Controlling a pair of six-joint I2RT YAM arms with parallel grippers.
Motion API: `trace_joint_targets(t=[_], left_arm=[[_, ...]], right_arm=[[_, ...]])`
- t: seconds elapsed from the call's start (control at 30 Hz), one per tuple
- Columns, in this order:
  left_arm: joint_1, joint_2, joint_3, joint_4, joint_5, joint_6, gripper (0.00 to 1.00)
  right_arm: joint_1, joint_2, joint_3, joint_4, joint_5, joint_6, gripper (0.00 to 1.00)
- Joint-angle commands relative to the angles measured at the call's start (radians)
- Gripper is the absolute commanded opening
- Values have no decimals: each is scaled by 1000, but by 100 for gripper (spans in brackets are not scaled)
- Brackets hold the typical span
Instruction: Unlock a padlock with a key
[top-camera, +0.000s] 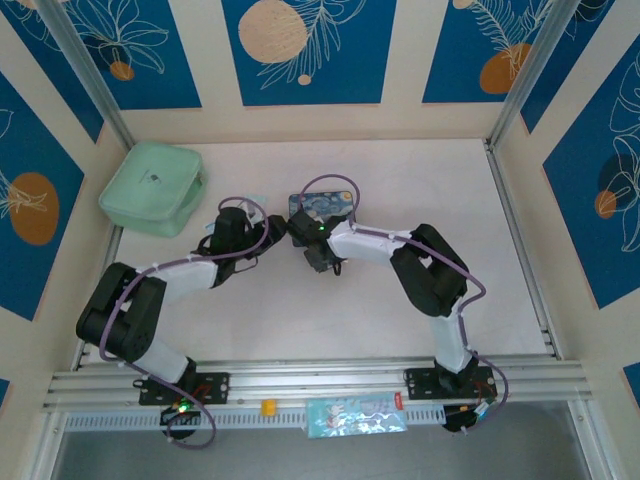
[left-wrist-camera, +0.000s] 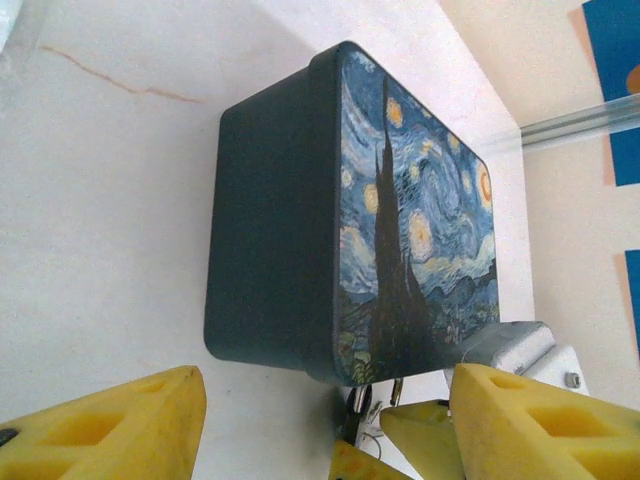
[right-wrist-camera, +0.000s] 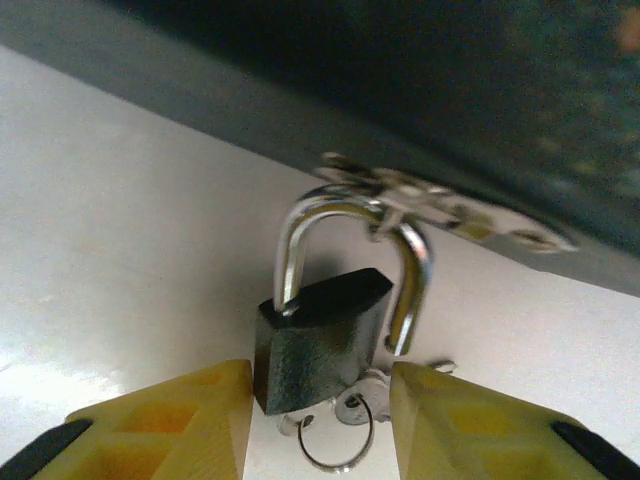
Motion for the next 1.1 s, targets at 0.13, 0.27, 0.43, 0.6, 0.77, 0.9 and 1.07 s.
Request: trace_joint_targets(t=[0.13, 0.27, 0.43, 0.6, 0.77, 0.9, 1.07], left_arm=[[17, 23, -22, 69, 23, -36, 64], [22, 23, -18, 71, 22, -34, 64], [34, 61, 58, 35, 41, 31, 64], [49, 127, 141, 21, 65, 76, 64], [65, 148, 138, 76, 84, 52, 63], [71, 140, 138, 56, 83, 85, 64], [98, 166, 151, 86, 115, 79, 64]], right_arm=[[12, 28, 19, 38, 92, -2, 23], [-3, -19, -40, 117, 37, -41, 11], [-65, -114, -162, 290, -182, -243, 0], [-182, -141, -157, 291, -513, -422, 0], [-262, -137, -105, 236, -653, -451, 0], [-239, -177, -142, 257, -602, -457, 21], [-179, -162, -163, 294, -372, -436, 55]])
